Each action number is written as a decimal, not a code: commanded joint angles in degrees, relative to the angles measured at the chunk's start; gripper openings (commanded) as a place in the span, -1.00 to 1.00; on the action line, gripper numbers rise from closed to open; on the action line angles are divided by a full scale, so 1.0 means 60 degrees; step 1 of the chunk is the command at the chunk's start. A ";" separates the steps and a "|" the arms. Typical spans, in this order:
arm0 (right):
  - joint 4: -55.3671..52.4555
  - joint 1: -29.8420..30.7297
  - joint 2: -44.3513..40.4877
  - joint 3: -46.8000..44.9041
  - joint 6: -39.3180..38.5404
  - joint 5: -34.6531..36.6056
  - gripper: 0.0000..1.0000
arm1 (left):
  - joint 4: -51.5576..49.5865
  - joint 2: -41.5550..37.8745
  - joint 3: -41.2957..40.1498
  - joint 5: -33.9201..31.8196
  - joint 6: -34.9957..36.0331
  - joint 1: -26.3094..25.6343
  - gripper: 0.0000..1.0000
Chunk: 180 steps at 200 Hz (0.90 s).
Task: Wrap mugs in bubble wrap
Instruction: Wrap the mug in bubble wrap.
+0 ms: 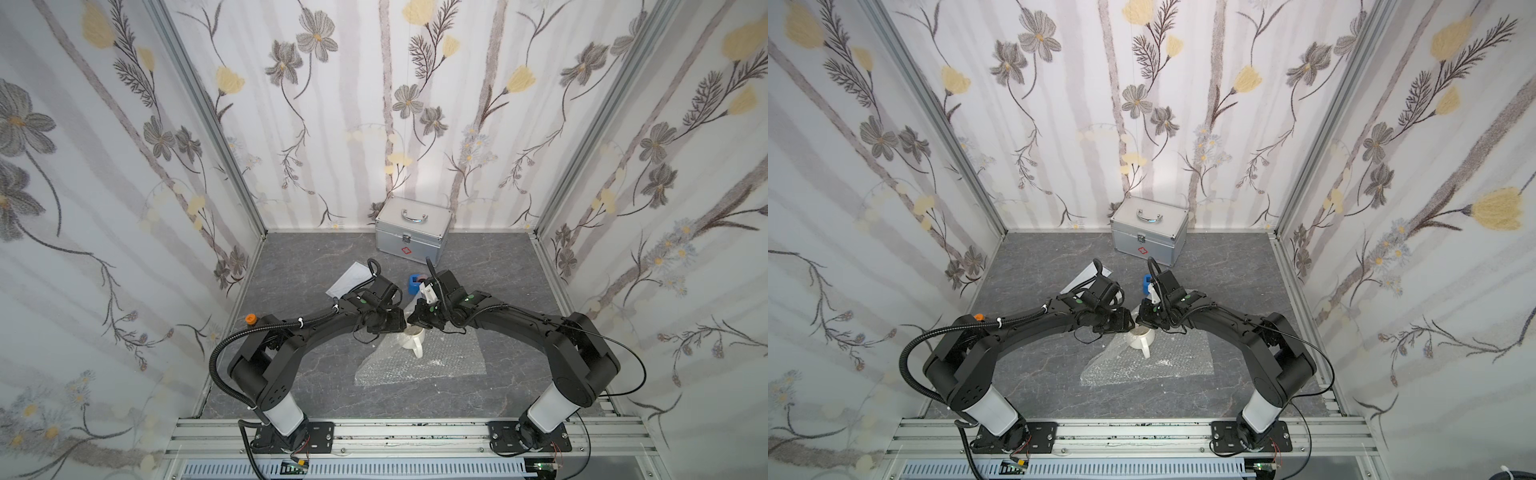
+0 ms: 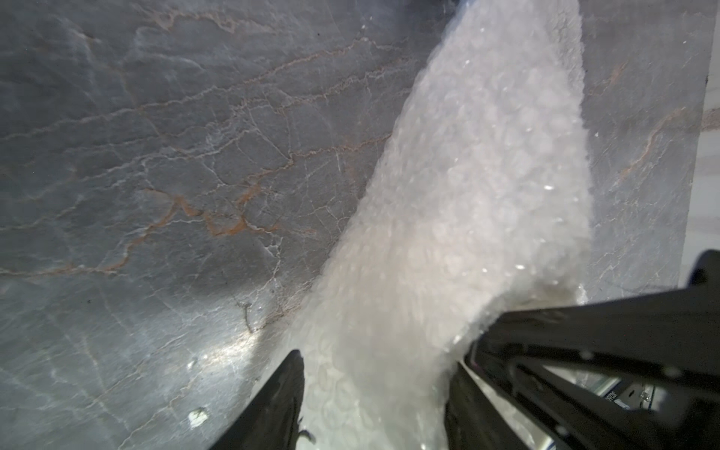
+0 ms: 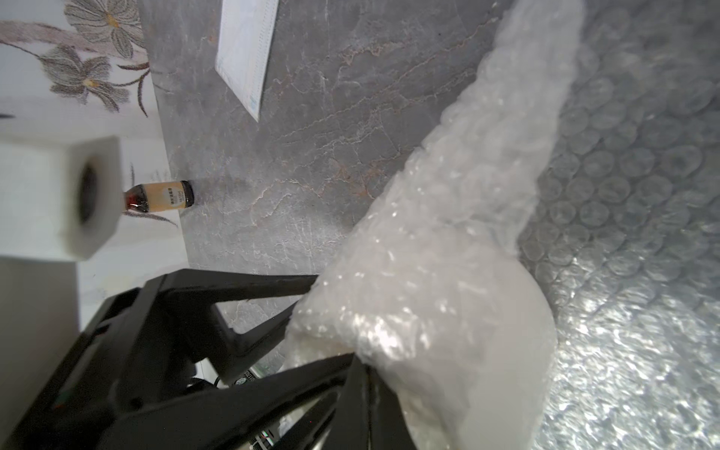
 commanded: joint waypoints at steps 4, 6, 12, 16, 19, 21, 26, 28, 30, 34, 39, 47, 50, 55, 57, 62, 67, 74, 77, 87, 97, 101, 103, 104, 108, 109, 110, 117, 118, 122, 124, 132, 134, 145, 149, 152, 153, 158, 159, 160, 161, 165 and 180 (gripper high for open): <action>-0.0044 0.0029 0.0131 0.0138 -0.0181 0.0259 -0.93 | -0.0153 -0.0480 -0.0074 -0.0251 -0.0275 0.0003 0.31; -0.0064 0.0029 0.0134 0.0153 -0.0193 0.0266 -0.94 | -0.0172 -0.0531 -0.0087 -0.0272 -0.0294 0.0003 0.33; -0.0093 0.0023 0.0174 0.0164 -0.0219 0.0281 -0.93 | -0.0243 -0.0678 -0.0123 -0.0314 -0.0346 0.0003 0.40; -0.0097 0.0028 0.0199 0.0175 -0.0226 0.0286 -0.93 | -0.0282 -0.0795 -0.0159 -0.0350 -0.0373 -0.0004 0.45; -0.0111 0.0031 0.0220 0.0182 -0.0239 0.0296 -0.94 | -0.0350 -0.0902 -0.0186 -0.0370 -0.0402 0.0002 0.48; -0.0117 0.0029 0.0226 0.0190 -0.0241 0.0297 -0.94 | -0.0378 -0.0955 -0.0203 -0.0397 -0.0428 0.0003 0.51; -0.0148 0.0029 0.0261 0.0210 -0.0256 0.0297 -0.94 | -0.0501 -0.1137 -0.0246 -0.0486 -0.0493 0.0003 0.59; -0.0163 0.0029 0.0273 0.0222 -0.0267 0.0297 -0.94 | -0.0577 -0.1215 -0.0265 -0.0543 -0.0542 0.0003 0.62; -0.0163 0.0029 0.0279 0.0236 -0.0270 0.0297 -0.94 | -0.0637 -0.1290 -0.0300 -0.0601 -0.0584 0.0003 0.65; -0.0174 0.0029 0.0295 0.0254 -0.0278 0.0304 -0.94 | -0.0762 -0.1458 -0.0353 -0.0705 -0.0679 0.0003 0.73; -0.0193 0.0048 0.0310 0.0283 -0.0292 0.0314 -0.95 | -0.0882 -0.1700 -0.0471 -0.0825 -0.0830 0.0002 0.82; -0.0259 0.0057 0.0332 0.0339 -0.0314 0.0366 -0.95 | -0.1035 -0.2081 -0.0804 -0.0994 -0.1145 0.0011 0.97; -0.0292 0.0058 0.0339 0.0361 -0.0325 0.0383 -0.95 | -0.1077 -0.2253 -0.0939 -0.1040 -0.1277 0.0013 1.00; -0.0327 0.0058 0.0354 0.0394 -0.0342 0.0419 -0.95 | -0.1147 -0.2553 -0.1177 -0.1106 -0.1498 0.0017 1.00; -0.0347 0.0062 0.0365 0.0411 -0.0351 0.0434 -0.95 | -0.1178 -0.2679 -0.1275 -0.1134 -0.1596 0.0018 1.00; -0.0392 0.0071 0.0386 0.0462 -0.0372 0.0449 -0.94 | -0.1249 -0.2984 -0.1527 -0.1187 -0.1833 0.0033 1.00; -0.0418 0.0073 0.0411 0.0496 -0.0398 0.0451 -0.95 | -0.1338 -0.3308 -0.1754 -0.1229 -0.2063 0.0032 1.00; -0.0446 0.0086 0.0435 0.0539 -0.0410 0.0452 -0.95 | -0.1484 -0.3794 -0.2098 -0.1284 -0.2386 0.0044 1.00; -0.0455 0.0087 0.0441 0.0555 -0.0416 0.0458 -0.95 | -0.1547 -0.3976 -0.2258 -0.1311 -0.2540 0.0045 1.00; -0.0470 0.0113 0.0484 0.0605 -0.0431 0.0452 -0.95 | -0.1733 -0.4661 -0.2764 -0.1314 -0.2960 0.0036 0.98; -0.0491 0.0131 0.0501 0.0643 -0.0432 0.0432 -0.95 | -0.1964 -0.5255 -0.3238 -0.1290 -0.3311 0.0046 0.92; -0.0505 0.0135 0.0514 0.0662 -0.0443 0.0426 -0.95 | -0.2037 -0.5479 -0.3421 -0.1266 -0.3443 0.0040 0.88; -0.0505 0.0143 0.0515 0.0672 -0.0446 0.0425 -0.95 | -0.2075 -0.5571 -0.3520 -0.1262 -0.3503 0.0045 0.87; -0.0510 0.0145 0.0515 0.0676 -0.0446 0.0427 -0.95 | -0.2091 -0.5633 -0.3559 -0.1254 -0.3532 0.0039 0.86; -0.0514 0.0146 0.0523 0.0691 -0.0454 0.0440 -0.95 | -0.2139 -0.5836 -0.3721 -0.1198 -0.3635 0.0043 0.81; -0.0514 0.0146 0.0519 0.0693 -0.0457 0.0442 -0.95 | -0.2159 -0.5890 -0.3754 -0.1185 -0.3672 0.0045 0.80; -0.0514 0.0153 0.0517 0.0694 -0.0459 0.0435 -0.95 | -0.2162 -0.5939 -0.3771 -0.1164 -0.3705 0.0046 0.79; -0.0512 0.0161 0.0530 0.0708 -0.0461 0.0443 -0.95 | -0.2191 -0.6235 -0.4061 -0.1030 -0.3906 0.0040 0.75; -0.0506 0.0161 0.0530 0.0709 -0.0461 0.0443 -0.95 | -0.2185 -0.6280 -0.4093 -0.1021 -0.3932 0.0043 0.75; -0.0528 0.0161 0.0530 0.0710 -0.0461 0.0440 -0.95 | -0.2185 -0.6415 -0.4233 -0.0907 -0.4045 0.0047 0.73; -0.0536 0.0161 0.0530 0.0710 -0.0461 0.0443 -0.95 | -0.2174 -0.6490 -0.4313 -0.0861 -0.4097 0.0043 0.72; -0.0528 0.0174 0.0536 0.0710 -0.0474 0.0432 -0.95 | -0.2153 -0.6700 -0.4575 -0.0659 -0.4302 0.0038 0.71; -0.0536 0.0175 0.0543 0.0710 -0.0468 0.0437 -0.95 | -0.2133 -0.6755 -0.4633 -0.0608 -0.4347 0.0041 0.70; -0.0525 0.0183 0.0545 0.0710 -0.0468 0.0443 -0.96 | -0.2025 -0.6946 -0.4912 -0.0352 -0.4535 0.0032 0.68; -0.0532 0.0176 0.0545 0.0710 -0.0473 0.0448 -0.96 | -0.1977 -0.7000 -0.5008 -0.0282 -0.4601 0.0029 0.68; -0.0526 0.0175 0.0545 0.0710 -0.0470 0.0446 -0.96 | -0.1955 -0.7035 -0.5070 -0.0242 -0.4646 0.0032 0.67; -0.0520 0.0175 0.0545 0.0710 -0.0466 0.0445 -0.96 | -0.1943 -0.7046 -0.5095 -0.0231 -0.4653 0.0032 0.66; -0.0529 0.0183 0.0545 0.0698 -0.0463 0.0444 -0.96 | -0.1886 -0.7083 -0.5188 -0.0152 -0.4701 0.0028 0.64; -0.0529 0.0186 0.0545 0.0697 -0.0462 0.0451 -0.96 | -0.1872 -0.7085 -0.5198 -0.0135 -0.4703 0.0023 0.64; -0.0529 0.0188 0.0545 0.0696 -0.0461 0.0457 -0.96 | -0.1872 -0.7093 -0.5225 -0.0119 -0.4718 0.0028 0.63; -0.0529 0.0189 0.0538 0.0696 -0.0461 0.0450 -0.96 | -0.1857 -0.7097 -0.5246 -0.0111 -0.4726 0.0023 0.63; -0.0524 0.0190 0.0531 0.0682 -0.0461 0.0456 -0.96 | -0.1827 -0.7128 -0.5299 -0.0066 -0.4756 0.0032 0.61; -0.0514 0.0190 0.0519 0.0667 -0.0447 0.0447 -0.96 | -0.1603 -0.7157 -0.5550 0.0117 -0.4883 0.0032 0.52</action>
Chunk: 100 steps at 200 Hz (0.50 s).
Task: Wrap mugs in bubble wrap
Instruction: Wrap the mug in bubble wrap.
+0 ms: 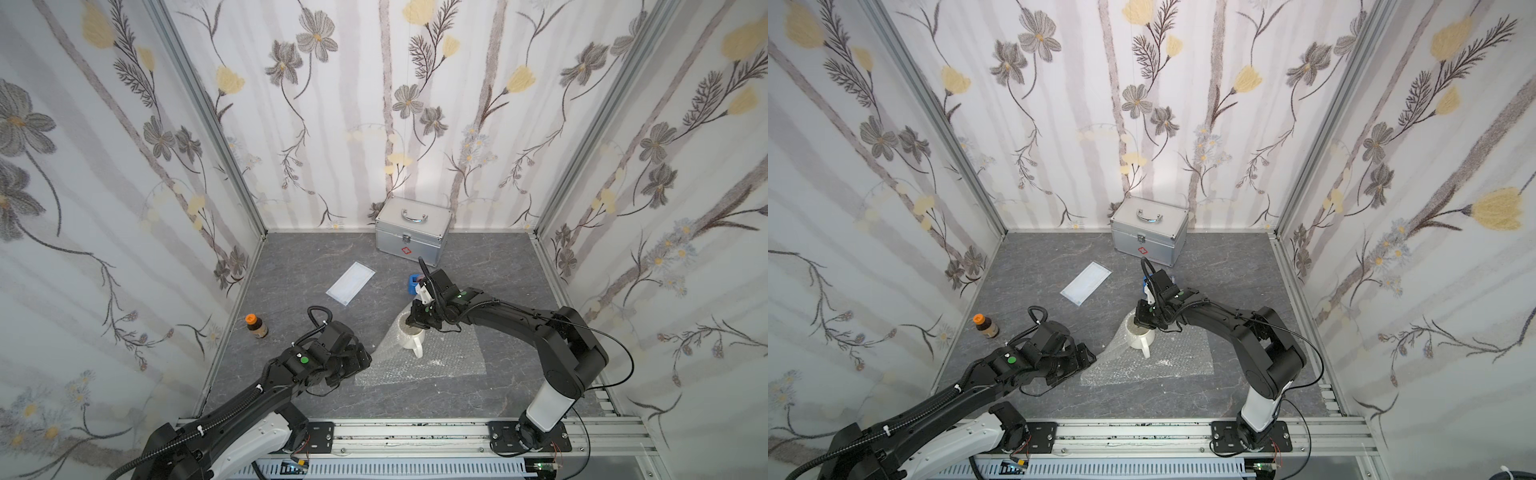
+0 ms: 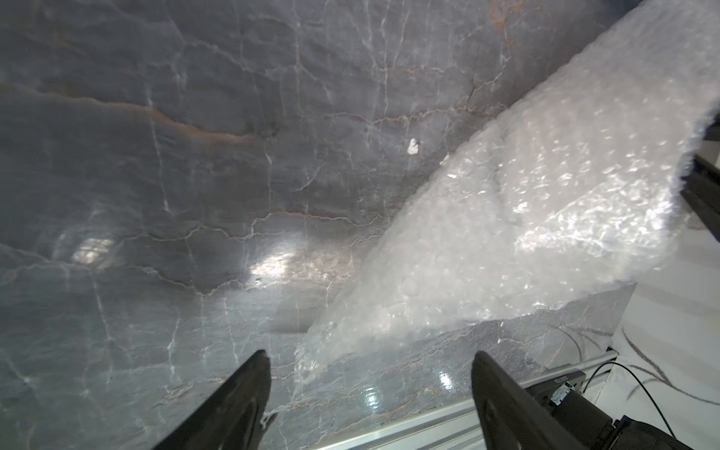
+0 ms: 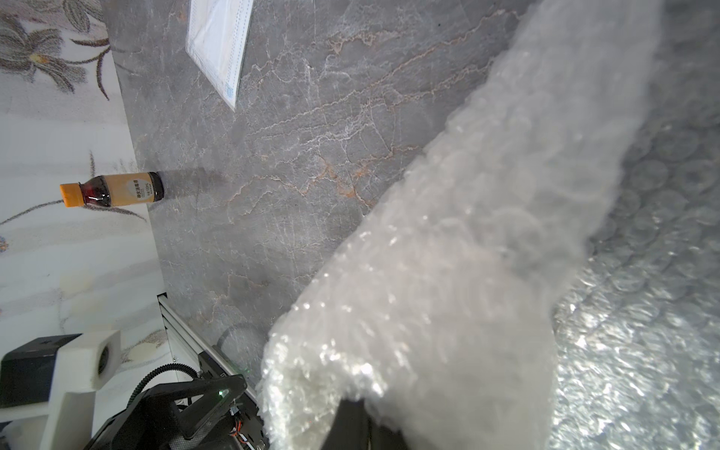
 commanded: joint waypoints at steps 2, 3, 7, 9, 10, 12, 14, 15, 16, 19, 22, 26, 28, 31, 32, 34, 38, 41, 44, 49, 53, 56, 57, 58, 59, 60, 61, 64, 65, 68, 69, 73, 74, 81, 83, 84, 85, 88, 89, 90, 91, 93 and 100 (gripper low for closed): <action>0.0130 0.0004 0.0017 0.0043 -0.0017 0.0157 -0.96 | 0.0378 -0.0074 -0.0337 0.0481 -0.0619 0.0000 0.51; 0.0138 0.0004 0.0017 0.0041 -0.0017 0.0156 -0.96 | 0.0411 -0.0067 -0.0355 0.0492 -0.0622 -0.0008 0.51; 0.0145 0.0015 0.0017 0.0039 -0.0017 0.0158 -0.96 | 0.0481 -0.0043 -0.0409 0.0545 -0.0659 -0.0019 0.50; 0.0141 0.0007 0.0016 0.0047 -0.0017 0.0164 -0.96 | 0.0526 -0.0044 -0.0437 0.0565 -0.0674 -0.0020 0.49; 0.0136 0.0006 0.0016 0.0050 -0.0017 0.0174 -0.96 | 0.0550 -0.0030 -0.0456 0.0571 -0.0679 -0.0017 0.49; 0.0132 0.0004 0.0016 0.0053 -0.0017 0.0183 -0.96 | 0.0587 -0.0023 -0.0485 0.0615 -0.0694 -0.0016 0.49; 0.0138 0.0004 0.0016 0.0054 -0.0017 0.0181 -0.96 | 0.0625 -0.0017 -0.0500 0.0637 -0.0708 -0.0026 0.48; 0.0134 0.0004 0.0016 0.0054 -0.0017 0.0176 -0.96 | 0.0637 -0.0017 -0.0517 0.0644 -0.0718 -0.0028 0.48; 0.0132 0.0004 0.0016 0.0054 -0.0017 0.0166 -0.96 | 0.0664 -0.0009 -0.0526 0.0654 -0.0723 -0.0029 0.48; 0.0138 0.0004 0.0016 0.0054 -0.0017 0.0166 -0.96 | 0.0696 0.0009 -0.0559 0.0683 -0.0740 -0.0041 0.47; 0.0144 0.0004 0.0016 0.0061 -0.0017 0.0166 -0.96 | 0.0749 0.0024 -0.0589 0.0692 -0.0755 -0.0051 0.45; 0.0152 0.0004 0.0016 0.0068 -0.0017 0.0159 -0.96 | 0.0797 0.0049 -0.0635 0.0710 -0.0770 -0.0069 0.43; 0.0151 0.0004 0.0024 0.0068 -0.0017 0.0146 -0.96 | 0.0817 0.0066 -0.0651 0.0731 -0.0779 -0.0073 0.43; 0.0149 0.0004 0.0027 0.0080 -0.0017 0.0167 -0.96 | 0.0863 0.0084 -0.0675 0.0728 -0.0786 -0.0086 0.42; 0.0147 0.0004 0.0029 0.0081 -0.0017 0.0169 -0.96 | 0.0873 0.0093 -0.0678 0.0740 -0.0786 -0.0095 0.42; 0.0146 0.0004 0.0031 0.0083 -0.0009 0.0163 -0.96 | 0.0887 0.0110 -0.0687 0.0738 -0.0787 -0.0101 0.42; 0.0142 0.0004 0.0031 0.0083 -0.0016 0.0166 -0.96 | 0.0913 0.0148 -0.0709 0.0743 -0.0787 -0.0111 0.41; 0.0139 0.0004 0.0035 0.0083 -0.0009 0.0161 -0.96 | 0.0946 0.0170 -0.0724 0.0749 -0.0787 -0.0119 0.41; 0.0141 0.0004 0.0046 0.0096 -0.0005 0.0157 -0.96 | 0.0954 0.0198 -0.0728 0.0752 -0.0787 -0.0130 0.41; 0.0138 0.0004 0.0057 0.0098 -0.0010 0.0138 -0.96 | 0.0991 0.0238 -0.0766 0.0731 -0.0772 -0.0146 0.40; 0.0143 0.0004 0.0046 0.0098 -0.0004 0.0140 -0.96 | 0.1023 0.0271 -0.0778 0.0731 -0.0761 -0.0160 0.39; 0.0145 0.0004 0.0046 0.0098 -0.0002 0.0148 -0.96 | 0.1054 0.0300 -0.0795 0.0722 -0.0747 -0.0165 0.39; 0.0145 0.0004 0.0046 0.0098 -0.0002 0.0152 -0.96 | 0.1063 0.0311 -0.0797 0.0722 -0.0737 -0.0163 0.38; 0.0138 0.0004 0.0046 0.0098 -0.0002 0.0154 -0.96 | 0.1075 0.0316 -0.0805 0.0715 -0.0740 -0.0162 0.38; 0.0134 0.0004 0.0046 0.0098 -0.0002 0.0155 -0.96 | 0.1089 0.0326 -0.0801 0.0712 -0.0734 -0.0162 0.38; 0.0132 0.0004 0.0046 0.0098 -0.0002 0.0155 -0.96 | 0.1095 0.0331 -0.0807 0.0710 -0.0731 -0.0162 0.38; 0.0131 0.0004 0.0046 0.0098 -0.0002 0.0156 -0.96 | 0.1091 0.0348 -0.0817 0.0709 -0.0722 -0.0162 0.37; 0.0132 0.0004 0.0035 0.0098 -0.0002 0.0152 -0.96 | 0.1128 0.0383 -0.0826 0.0677 -0.0707 -0.0169 0.36; 0.0139 0.0011 0.0033 0.0098 -0.0002 0.0139 -0.96 | 0.1122 0.0389 -0.0826 0.0678 -0.0696 -0.0172 0.35; 0.0144 0.0005 0.0031 0.0098 -0.0002 0.0132 -0.96 | 0.1136 0.0438 -0.0827 0.0650 -0.0667 -0.0163 0.33; 0.0145 0.0005 0.0031 0.0098 -0.0002 0.0137 -0.96 | 0.1141 0.0445 -0.0827 0.0650 -0.0661 -0.0162 0.32; 0.0138 0.0004 0.0031 0.0087 -0.0002 0.0128 -0.97 | 0.1146 0.0494 -0.0819 0.0606 -0.0624 -0.0162 0.29; 0.0141 0.0004 0.0031 0.0085 -0.0002 0.0127 -0.97 | 0.1146 0.0510 -0.0823 0.0598 -0.0617 -0.0162 0.28; 0.0145 0.0018 0.0017 0.0076 0.0002 0.0147 -0.97 | 0.1120 0.0600 -0.0772 0.0514 -0.0523 -0.0169 0.21; 0.0145 0.0019 0.0009 0.0070 -0.0001 0.0154 -0.97 | 0.1121 0.0629 -0.0758 0.0484 -0.0505 -0.0163 0.19; 0.0145 0.0019 -0.0002 0.0070 -0.0001 0.0155 -0.97 | 0.1104 0.0636 -0.0749 0.0472 -0.0492 -0.0162 0.18; 0.0145 0.0019 0.0000 0.0069 -0.0002 0.0148 -0.97 | 0.1103 0.0640 -0.0737 0.0451 -0.0478 -0.0169 0.17; 0.0147 0.0019 0.0002 0.0058 -0.0002 0.0155 -0.97 | 0.1091 0.0687 -0.0717 0.0407 -0.0442 -0.0162 0.14; 0.0146 0.0019 0.0002 0.0056 -0.0002 0.0148 -0.97 | 0.1089 0.0702 -0.0713 0.0389 -0.0431 -0.0162 0.13; 0.0145 0.0019 0.0002 0.0055 -0.0002 0.0145 -0.97 | 0.1074 0.0709 -0.0697 0.0380 -0.0419 -0.0162 0.12; 0.0145 0.0019 0.0002 0.0054 -0.0002 0.0143 -0.97 | 0.1066 0.0720 -0.0696 0.0368 -0.0405 -0.0162 0.11; 0.0156 0.0019 -0.0009 0.0054 -0.0002 0.0145 -0.97 | 0.1064 0.0747 -0.0685 0.0341 -0.0387 -0.0162 0.10; 0.0157 0.0019 -0.0024 0.0040 0.0012 0.0139 -0.97 | 0.1102 0.0834 -0.0645 0.0278 -0.0337 -0.0162 0.04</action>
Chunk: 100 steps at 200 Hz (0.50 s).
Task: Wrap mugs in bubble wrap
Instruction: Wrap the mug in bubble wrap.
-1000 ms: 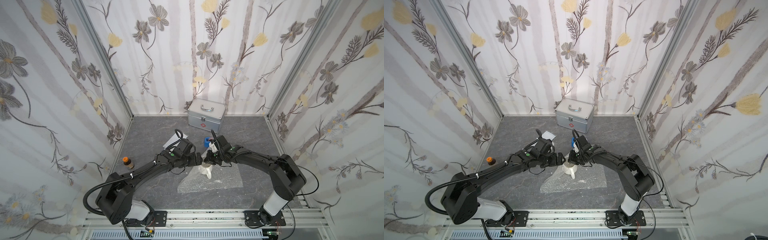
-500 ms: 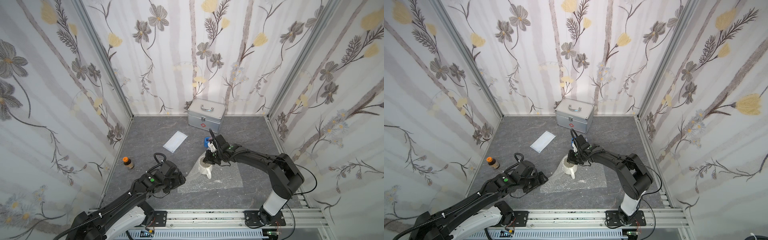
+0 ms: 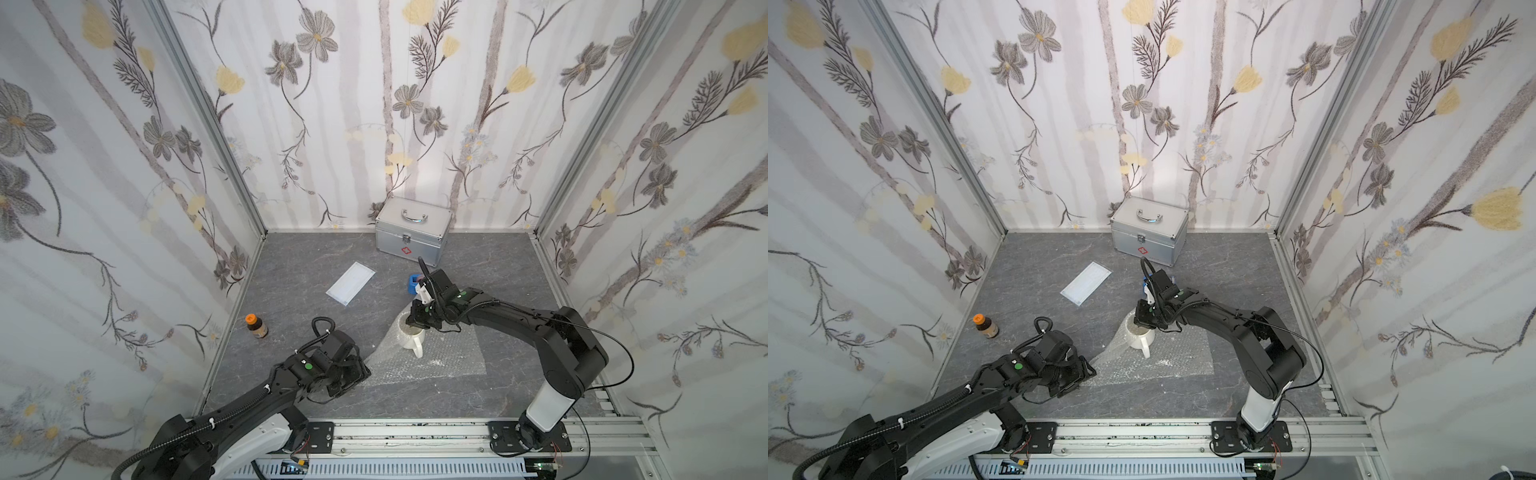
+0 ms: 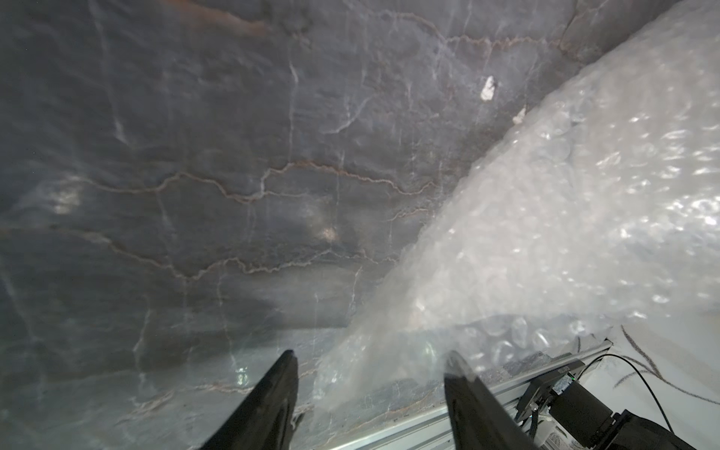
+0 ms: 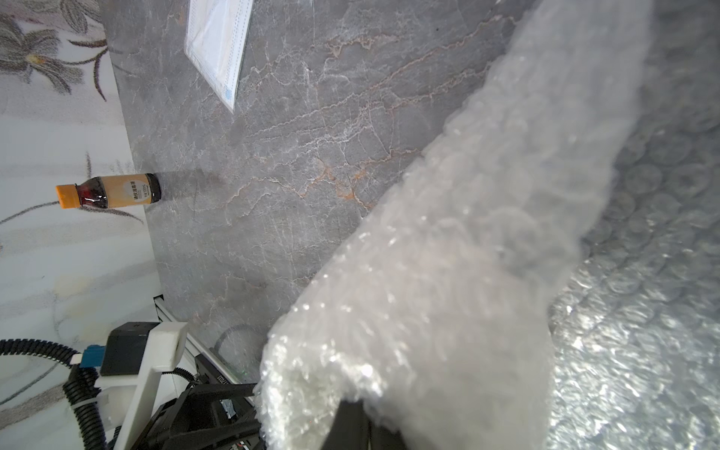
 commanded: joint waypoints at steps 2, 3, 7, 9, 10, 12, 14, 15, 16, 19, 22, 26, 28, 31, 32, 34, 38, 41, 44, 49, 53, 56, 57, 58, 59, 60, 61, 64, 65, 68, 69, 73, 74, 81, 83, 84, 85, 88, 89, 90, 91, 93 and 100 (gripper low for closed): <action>0.0170 0.0008 -0.0027 0.0025 0.0013 0.0053 -0.97 | 0.0232 0.0222 0.0130 -0.0399 0.0264 -0.0001 0.02; 0.0170 0.0008 -0.0027 0.0025 0.0013 0.0055 -0.97 | 0.0241 0.0242 0.0129 -0.0400 0.0268 -0.0001 0.02; 0.0160 0.0008 -0.0033 0.0025 0.0013 0.0063 -0.97 | 0.0316 0.0292 0.0134 -0.0390 0.0283 -0.0001 -0.02; 0.0157 0.0008 -0.0029 0.0025 0.0013 0.0063 -0.97 | 0.0362 0.0321 0.0137 -0.0395 0.0286 -0.0001 -0.04; 0.0156 0.0008 -0.0035 0.0025 0.0013 0.0067 -0.97 | 0.0379 0.0336 0.0133 -0.0398 0.0286 -0.0001 -0.05; 0.0163 0.0008 -0.0033 0.0025 0.0013 0.0060 -0.97 | 0.0414 0.0365 0.0129 -0.0390 0.0287 -0.0005 -0.08; 0.0158 0.0008 -0.0040 0.0025 0.0013 0.0065 -0.97 | 0.0445 0.0394 0.0150 -0.0388 0.0287 -0.0006 -0.10; 0.0157 0.0008 -0.0041 0.0025 0.0013 0.0062 -0.97 | 0.0464 0.0409 0.0154 -0.0380 0.0287 -0.0011 -0.12; 0.0164 0.0008 -0.0042 0.0025 0.0013 0.0060 -0.97 | 0.0482 0.0423 0.0156 -0.0376 0.0287 -0.0006 -0.13; 0.0157 0.0008 -0.0038 0.0025 0.0013 0.0049 -0.97 | 0.0542 0.0467 0.0161 -0.0362 0.0298 -0.0002 -0.17; 0.0162 0.0008 -0.0042 0.0025 0.0013 0.0056 -0.97 | 0.0614 0.0506 0.0171 -0.0356 0.0301 -0.0009 -0.23; 0.0164 0.0008 -0.0049 0.0028 0.0013 0.0057 -0.98 | 0.0673 0.0557 0.0191 -0.0306 0.0305 -0.0003 -0.30; 0.0161 0.0008 -0.0056 0.0025 0.0013 0.0058 -0.98 | 0.0700 0.0585 0.0195 -0.0297 0.0313 -0.0013 -0.34; 0.0157 0.0008 -0.0057 0.0036 0.0013 0.0067 -0.98 | 0.0731 0.0621 0.0223 -0.0275 0.0323 -0.0003 -0.38; 0.0156 0.0008 -0.0057 0.0038 0.0013 0.0069 -0.98 | 0.0732 0.0632 0.0227 -0.0280 0.0327 -0.0002 -0.40; 0.0141 0.0008 -0.0057 0.0032 0.0020 0.0072 -0.98 | 0.0755 0.0648 0.0241 -0.0268 0.0330 0.0002 -0.43; 0.0155 0.0008 -0.0057 0.0038 0.0023 0.0068 -0.98 | 0.0752 0.0691 0.0292 -0.0247 0.0352 -0.0003 -0.50; 0.0160 0.0008 -0.0057 0.0039 0.0025 0.0068 -0.98 | 0.0748 0.0711 0.0324 -0.0243 0.0377 -0.0005 -0.54; 0.0156 0.0008 -0.0057 0.0039 0.0027 0.0059 -0.98 | 0.0753 0.0729 0.0365 -0.0241 0.0399 -0.0004 -0.60; 0.0168 0.0021 -0.0070 0.0039 0.0027 0.0069 -0.98 | 0.0737 0.0744 0.0453 -0.0242 0.0454 -0.0001 -0.67; 0.0170 0.0022 -0.0071 0.0039 0.0027 0.0079 -0.98 | 0.0695 0.0746 0.0534 -0.0254 0.0507 -0.0001 -0.75; 0.0160 0.0022 -0.0071 0.0039 0.0027 0.0081 -0.98 | 0.0666 0.0746 0.0585 -0.0264 0.0538 -0.0001 -0.81; 0.0158 0.0022 -0.0071 0.0039 0.0027 0.0084 -0.98 | 0.0656 0.0746 0.0606 -0.0274 0.0544 -0.0001 -0.83; 0.0157 0.0022 -0.0071 0.0039 0.0027 0.0085 -0.98 | 0.0643 0.0746 0.0631 -0.0272 0.0569 -0.0001 -0.86; 0.0156 0.0023 -0.0079 0.0039 0.0027 0.0093 -0.98 | 0.0637 0.0746 0.0658 -0.0271 0.0589 -0.0009 -0.88; 0.0156 0.0023 -0.0075 0.0032 0.0027 0.0090 -0.98 | 0.0634 0.0746 0.0686 -0.0278 0.0607 -0.0005 -0.90; 0.0156 0.0023 -0.0073 0.0036 0.0027 0.0089 -0.98 | 0.0610 0.0746 0.0700 -0.0281 0.0630 -0.0010 -0.93; 0.0160 0.0023 -0.0072 0.0037 0.0027 0.0085 -0.98 | 0.0560 0.0746 0.0775 -0.0297 0.0681 -0.0002 -0.99; 0.0165 0.0030 -0.0072 0.0031 0.0027 0.0086 -0.98 | 0.0552 0.0753 0.0810 -0.0305 0.0697 -0.0002 -1.00; 0.0174 0.0023 -0.0073 0.0029 0.0027 0.0087 -0.98 | 0.0526 0.0759 0.0902 -0.0324 0.0750 -0.0001 -1.00; 0.0172 0.0023 -0.0072 0.0027 0.0027 0.0079 -0.98 | 0.0505 0.0760 0.0933 -0.0333 0.0775 -0.0001 -1.00; 0.0171 0.0023 -0.0068 0.0025 0.0027 0.0069 -0.98 | 0.0453 0.0760 0.1041 -0.0355 0.0836 -0.0001 -1.00; 0.0171 0.0023 -0.0062 0.0025 0.0027 0.0071 -0.98 | 0.0439 0.0768 0.1075 -0.0356 0.0862 -0.0001 -1.00; 0.0171 0.0035 -0.0067 0.0025 0.0027 0.0076 -0.98 | 0.0367 0.0796 0.1309 -0.0383 0.1003 -0.0006 -1.00; 0.0171 0.0029 -0.0063 0.0025 0.0027 0.0080 -0.98 | 0.0349 0.0802 0.1361 -0.0375 0.1033 -0.0002 -1.00; 0.0185 0.0033 -0.0060 0.0025 0.0027 0.0084 -0.98 | 0.0351 0.0811 0.1389 -0.0374 0.1056 -0.0002 -1.00; 0.0178 0.0035 -0.0058 0.0025 0.0027 0.0085 -0.98 | 0.0351 0.0815 0.1418 -0.0373 0.1081 -0.0001 -1.00; 0.0172 0.0037 -0.0057 0.0025 0.0027 0.0083 -0.98 | 0.0341 0.0839 0.1514 -0.0361 0.1130 -0.0001 -1.00; 0.0171 0.0037 -0.0057 0.0025 0.0027 0.0078 -0.98 | 0.0347 0.0851 0.1546 -0.0359 0.1140 -0.0001 -1.00; 0.0171 0.0044 -0.0057 0.0025 0.0027 0.0075 -0.98 | 0.0350 0.0857 0.1584 -0.0358 0.1153 -0.0001 -1.00; 0.0171 0.0041 -0.0057 0.0025 0.0027 0.0081 -0.98 | 0.0344 0.0867 0.1611 -0.0351 0.1174 -0.0001 -1.00; 0.0171 0.0038 -0.0057 0.0025 0.0027 0.0085 -0.98 | 0.0332 0.0893 0.1663 -0.0345 0.1208 -0.0001 -1.00; 0.0163 0.0038 -0.0071 0.0025 0.0027 0.0100 -0.98 | 0.0338 0.0973 0.1885 -0.0303 0.1312 -0.0001 -1.00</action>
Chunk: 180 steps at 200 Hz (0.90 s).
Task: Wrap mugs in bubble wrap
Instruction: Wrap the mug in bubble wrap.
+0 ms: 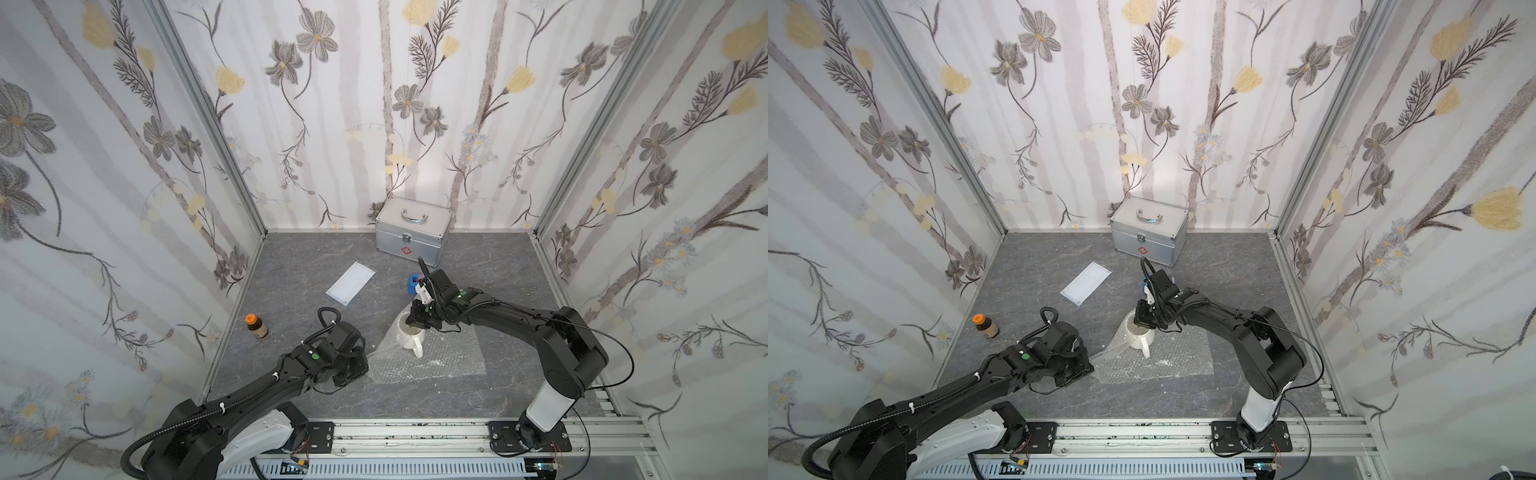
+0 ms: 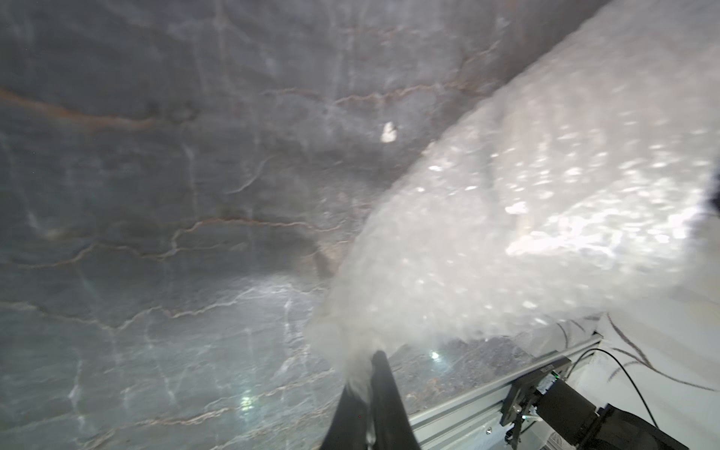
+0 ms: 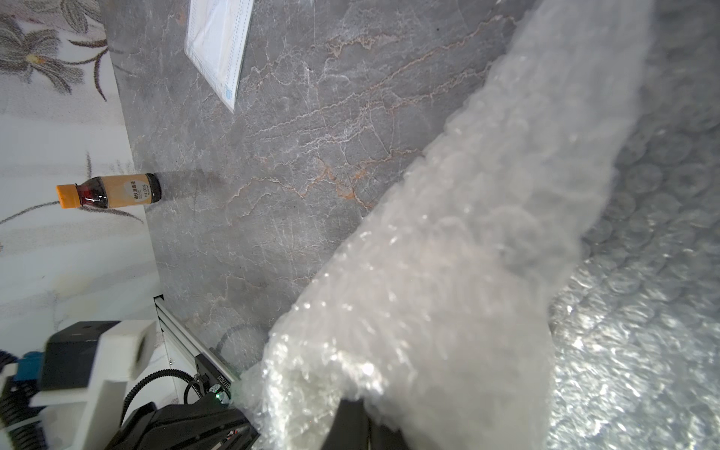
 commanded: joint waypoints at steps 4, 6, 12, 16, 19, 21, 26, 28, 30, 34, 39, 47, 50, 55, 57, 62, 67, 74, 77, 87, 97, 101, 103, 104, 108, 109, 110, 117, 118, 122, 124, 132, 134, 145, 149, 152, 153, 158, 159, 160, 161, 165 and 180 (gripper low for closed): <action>0.0156 0.0023 -0.0064 0.0025 0.0024 0.0107 -0.98 | -0.0034 0.0214 0.0728 -0.0057 0.0599 -0.0001 -1.00; 0.0152 0.0023 -0.0075 0.0025 0.0024 0.0112 -0.98 | -0.0034 0.0238 0.0788 -0.0037 0.0617 0.0002 -1.00; 0.0142 0.0023 -0.0079 0.0025 0.0024 0.0122 -0.98 | -0.0007 0.0329 0.0960 0.0030 0.0663 -0.0012 -1.00; 0.0141 0.0026 -0.0082 0.0025 0.0020 0.0121 -0.98 | 0.0022 0.0387 0.1075 0.0067 0.0696 -0.0017 -1.00; 0.0138 0.0023 -0.0087 0.0025 0.0010 0.0132 -0.98 | 0.0048 0.0431 0.1159 0.0107 0.0721 -0.0020 -1.00; 0.0129 0.0023 -0.0103 0.0025 0.0009 0.0137 -0.98 | 0.0053 0.0461 0.1214 0.0118 0.0739 -0.0024 -1.00; 0.0116 0.0023 -0.0108 0.0011 0.0009 0.0159 -0.98 | 0.0113 0.0534 0.1365 0.0166 0.0785 -0.0030 -1.00; 0.0113 0.0023 -0.0119 0.0010 0.0009 0.0162 -0.98 | 0.0124 0.0571 0.1427 0.0187 0.0799 -0.0030 -1.00; 0.0112 0.0023 -0.0122 0.0010 0.0009 0.0166 -0.98 | 0.0137 0.0605 0.1486 0.0211 0.0813 -0.0041 -1.00; 0.0112 0.0023 -0.0134 0.0010 0.0009 0.0188 -0.98 | 0.0178 0.0673 0.1615 0.0229 0.0843 -0.0056 -1.00; 0.0112 0.0023 -0.0137 0.0010 0.0009 0.0173 -0.98 | 0.0225 0.0764 0.1770 0.0245 0.0886 -0.0072 -1.00; 0.0118 0.0023 -0.0152 -0.0004 0.0009 0.0187 -0.98 | 0.0281 0.0920 0.2023 0.0281 0.0933 -0.0109 -1.00; 0.0113 0.0023 -0.0152 -0.0005 0.0009 0.0188 -0.99 | 0.0311 0.0972 0.2116 0.0302 0.0955 -0.0125 -1.00; 0.0112 0.0023 -0.0166 -0.0005 0.0009 0.0195 -0.99 | 0.0385 0.1072 0.2262 0.0324 0.0975 -0.0131 -1.00; 0.0116 0.0026 -0.0178 -0.0005 0.0020 0.0193 -0.99 | 0.0419 0.1115 0.2318 0.0318 0.0989 -0.0144 -1.00; 0.0127 0.0034 -0.0192 -0.0012 0.0024 0.0189 -0.99 | 0.0509 0.1218 0.2460 0.0328 0.1005 -0.0164 -1.00; 0.0127 0.0034 -0.0207 -0.0019 0.0024 0.0195 -0.99 | 0.0598 0.1330 0.2600 0.0313 0.1036 -0.0177 -1.00; 0.0141 0.0037 -0.0224 -0.0019 0.0037 0.0198 -0.99 | 0.0727 0.1503 0.2805 0.0324 0.1087 -0.0192 -1.00; 0.0154 0.0037 -0.0243 -0.0019 0.0038 0.0204 -0.99 | 0.0777 0.1589 0.2893 0.0326 0.1103 -0.0204 -1.00; 0.0168 0.0037 -0.0254 -0.0019 0.0038 0.0190 -0.99 | 0.0906 0.1852 0.3200 0.0336 0.1180 -0.0220 -1.00; 0.0171 0.0037 -0.0268 -0.0019 0.0038 0.0177 -0.99 | 0.1051 0.2098 0.3468 0.0337 0.1228 -0.0237 -1.00; 0.0171 0.0037 -0.0280 -0.0019 0.0040 0.0180 -0.99 | 0.1136 0.2279 0.3560 0.0342 0.1241 -0.0236 -1.00; 0.0163 0.0048 -0.0290 -0.0019 0.0046 0.0174 -0.99 | 0.1189 0.2347 0.3602 0.0341 0.1243 -0.0236 -1.00; 0.0167 0.0050 -0.0294 -0.0019 0.0050 0.0171 -0.99 | 0.1215 0.2378 0.3621 0.0356 0.1243 -0.0243 -1.00; 0.0172 0.0052 -0.0298 -0.0033 0.0053 0.0175 -0.99 | 0.1275 0.2489 0.3696 0.0366 0.1256 -0.0250 -1.00; 0.0179 0.0052 -0.0306 -0.0033 0.0053 0.0179 -0.99 | 0.1294 0.2522 0.3719 0.0368 0.1257 -0.0250 -1.00; 0.0182 0.0052 -0.0309 -0.0034 0.0053 0.0173 -0.99 | 0.1319 0.2546 0.3738 0.0369 0.1265 -0.0257 -1.00; 0.0196 0.0052 -0.0335 -0.0048 0.0060 0.0172 -0.99 | 0.1417 0.2732 0.3886 0.0359 0.1307 -0.0263 -1.00; 0.0198 0.0052 -0.0339 -0.0048 0.0064 0.0170 -0.99 | 0.1431 0.2746 0.3909 0.0365 0.1311 -0.0264 -1.00; 0.0211 0.0052 -0.0355 -0.0062 0.0067 0.0168 -0.99 | 0.1468 0.2863 0.4001 0.0350 0.1337 -0.0272 -1.00; 0.0221 0.0059 -0.0368 -0.0074 0.0079 0.0167 -0.99 | 0.1477 0.2914 0.4041 0.0347 0.1354 -0.0270 -1.00; 0.0257 0.0060 -0.0399 -0.0103 0.0104 0.0143 -0.99 | 0.1515 0.3114 0.4205 0.0322 0.1438 -0.0280 -1.00; 0.0269 0.0065 -0.0411 -0.0106 0.0110 0.0139 -0.99 | 0.1536 0.3182 0.4242 0.0311 0.1456 -0.0276 -1.00; 0.0314 0.0067 -0.0455 -0.0147 0.0151 0.0122 -0.99 | 0.1595 0.3495 0.4425 0.0246 0.1542 -0.0282 -1.00; 0.0343 0.0067 -0.0483 -0.0151 0.0168 0.0109 -0.99 | 0.1608 0.3610 0.4489 0.0253 0.1561 -0.0282 -1.00; 0.0346 0.0067 -0.0499 -0.0164 0.0181 0.0107 -0.99 | 0.1629 0.3698 0.4542 0.0253 0.1585 -0.0287 -1.00; 0.0353 0.0074 -0.0509 -0.0165 0.0183 0.0108 -0.99 | 0.1632 0.3727 0.4560 0.0253 0.1597 -0.0283 -1.00; 0.0375 0.0075 -0.0538 -0.0179 0.0199 0.0086 -0.99 | 0.1640 0.3861 0.4650 0.0250 0.1634 -0.0280 -1.00; 0.0375 0.0071 -0.0543 -0.0187 0.0199 0.0090 -0.99 | 0.1653 0.3889 0.4665 0.0251 0.1643 -0.0280 -1.00; 0.0383 0.0076 -0.0545 -0.0191 0.0199 0.0092 -0.98 | 0.1652 0.3911 0.4680 0.0252 0.1648 -0.0280 -1.00; 0.0387 0.0079 -0.0554 -0.0193 0.0207 0.0093 -0.98 | 0.1644 0.3936 0.4687 0.0253 0.1651 -0.0280 -1.00; 0.0380 0.0081 -0.0583 -0.0206 0.0221 0.0094 -0.99 | 0.1655 0.4043 0.4728 0.0238 0.1667 -0.0280 -1.00; 0.0443 0.0081 -0.0713 -0.0288 0.0286 0.0093 -0.98 | 0.1779 0.4367 0.4822 0.0194 0.1681 -0.0275 -1.00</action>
